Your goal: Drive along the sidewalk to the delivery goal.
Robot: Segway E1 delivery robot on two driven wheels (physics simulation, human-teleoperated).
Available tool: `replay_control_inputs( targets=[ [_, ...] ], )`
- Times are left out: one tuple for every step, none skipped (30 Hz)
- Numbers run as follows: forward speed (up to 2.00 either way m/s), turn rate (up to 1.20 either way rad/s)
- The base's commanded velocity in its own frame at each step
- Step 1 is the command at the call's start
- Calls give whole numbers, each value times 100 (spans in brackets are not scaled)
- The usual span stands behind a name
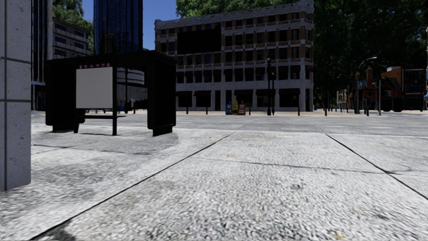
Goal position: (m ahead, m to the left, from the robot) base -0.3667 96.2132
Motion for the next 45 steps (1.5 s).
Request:
replay_control_inputs(
  targets=[
    [200, 56],
    [200, 56],
    [200, 56],
    [200, 56],
    [200, 56],
    [200, 56],
    [200, 56],
    [200, 56],
    [200, 56],
    [200, 56],
    [200, 56],
    [200, 56],
    [200, 56],
    [200, 56],
    [200, 56],
    [200, 59],
    [200, 60],
    [200, 60],
    [200, 60],
    [200, 60],
    [200, 60],
    [200, 60],
    [200, 60],
    [200, 60],
    [200, 58],
    [200, 57],
    [200, 57],
    [200, 55],
    [200, 55],
    [200, 54],
    [200, 52],
    [200, 52],
    [200, 46],
    [200, 42],
    [200, 42],
    [200, 41],
    [200, 41],
    [200, 41],
    [200, 41],
    [200, 41],
    [200, 36],
    [200, 36],
    [200, 28],
    [200, 26],
    [200, 26]
  ],
)
